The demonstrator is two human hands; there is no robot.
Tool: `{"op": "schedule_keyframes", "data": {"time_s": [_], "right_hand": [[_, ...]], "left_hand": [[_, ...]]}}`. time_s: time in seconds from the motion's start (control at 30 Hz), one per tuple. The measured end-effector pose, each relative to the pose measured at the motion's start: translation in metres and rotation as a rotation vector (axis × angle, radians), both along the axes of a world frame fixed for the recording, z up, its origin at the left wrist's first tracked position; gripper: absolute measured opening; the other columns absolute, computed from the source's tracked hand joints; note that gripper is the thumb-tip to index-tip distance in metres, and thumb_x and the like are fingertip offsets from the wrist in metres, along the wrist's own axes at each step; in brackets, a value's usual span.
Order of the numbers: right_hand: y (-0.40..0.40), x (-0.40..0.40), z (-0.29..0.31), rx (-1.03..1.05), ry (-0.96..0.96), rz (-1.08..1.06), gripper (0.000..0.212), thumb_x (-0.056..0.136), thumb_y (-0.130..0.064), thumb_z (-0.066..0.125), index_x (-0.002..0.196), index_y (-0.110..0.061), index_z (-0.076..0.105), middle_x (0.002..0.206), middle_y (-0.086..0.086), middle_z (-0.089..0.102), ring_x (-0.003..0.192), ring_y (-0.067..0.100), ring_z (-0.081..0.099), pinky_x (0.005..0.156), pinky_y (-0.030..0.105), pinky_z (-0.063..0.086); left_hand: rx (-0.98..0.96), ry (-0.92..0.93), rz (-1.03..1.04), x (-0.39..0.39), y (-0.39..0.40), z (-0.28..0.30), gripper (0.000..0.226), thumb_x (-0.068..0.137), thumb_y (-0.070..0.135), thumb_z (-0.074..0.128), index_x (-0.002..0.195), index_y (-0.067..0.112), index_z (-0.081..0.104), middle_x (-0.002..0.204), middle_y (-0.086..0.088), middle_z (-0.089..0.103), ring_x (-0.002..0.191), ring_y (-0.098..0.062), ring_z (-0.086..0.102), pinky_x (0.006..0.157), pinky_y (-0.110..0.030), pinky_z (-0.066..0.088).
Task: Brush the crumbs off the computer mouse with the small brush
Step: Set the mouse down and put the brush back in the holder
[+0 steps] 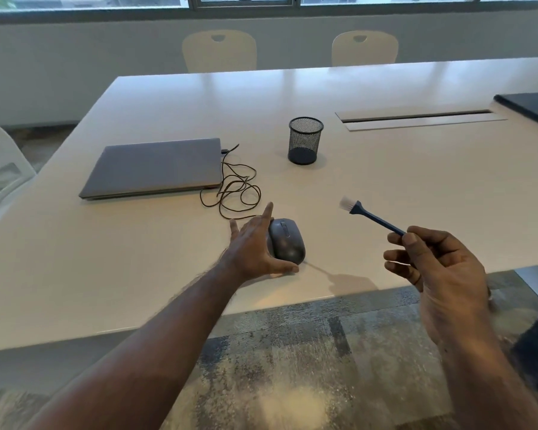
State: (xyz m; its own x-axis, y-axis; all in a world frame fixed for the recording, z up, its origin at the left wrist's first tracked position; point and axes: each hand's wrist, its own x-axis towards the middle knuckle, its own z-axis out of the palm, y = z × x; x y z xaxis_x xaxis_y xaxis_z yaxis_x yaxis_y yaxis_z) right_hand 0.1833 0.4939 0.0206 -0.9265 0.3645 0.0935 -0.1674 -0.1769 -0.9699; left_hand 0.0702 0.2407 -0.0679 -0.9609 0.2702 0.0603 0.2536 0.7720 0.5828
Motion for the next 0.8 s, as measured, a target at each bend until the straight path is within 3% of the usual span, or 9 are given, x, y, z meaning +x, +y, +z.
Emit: {"op": "schedule_keyframes", "data": {"time_s": [0.23,0.43,0.53,0.8], "right_hand": [[0.0,-0.007,-0.001,0.022,-0.004,0.029,0.017,0.082,-0.019,0.064,0.098,-0.012,0.066,0.088,0.006,0.075,0.068,0.02,0.069,0.063,0.03,0.059],[-0.006,-0.027,0.002,0.06,-0.024,0.067,0.015,0.093,-0.013,0.059,0.106,-0.01,0.066,0.09,0.006,0.075,0.068,0.019,0.069,0.064,0.028,0.059],[-0.013,-0.046,0.005,0.121,-0.025,0.087,0.018,0.097,-0.009,0.054,0.113,-0.008,0.063,0.094,0.007,0.075,0.069,0.02,0.07,0.064,0.028,0.059],[-0.042,-0.133,0.02,0.374,0.098,-0.038,0.009,0.092,-0.017,0.062,0.094,-0.024,0.057,0.091,0.006,0.076,0.065,0.023,0.073,0.057,0.033,0.057]], "left_hand": [[-0.013,0.001,0.016,0.005,-0.007,-0.002,0.138,0.058,0.069,0.078,0.156,0.017,-0.004,0.16,-0.007,0.023,0.148,-0.021,0.014,0.118,-0.059,-0.008],[-0.065,0.21,0.223,0.008,-0.036,-0.009,0.094,0.084,0.071,0.049,0.156,0.021,0.015,0.156,-0.007,0.031,0.146,-0.023,0.023,0.118,-0.061,0.003],[-0.16,0.217,0.323,0.003,-0.059,-0.013,0.081,0.09,0.07,0.031,0.155,0.022,0.019,0.158,-0.007,0.028,0.149,-0.025,0.017,0.118,-0.063,0.004],[-0.359,0.134,0.437,-0.026,-0.126,-0.016,0.07,0.098,0.061,0.024,0.156,0.023,0.014,0.163,-0.01,0.013,0.151,-0.028,0.001,0.117,-0.061,-0.005]]}}
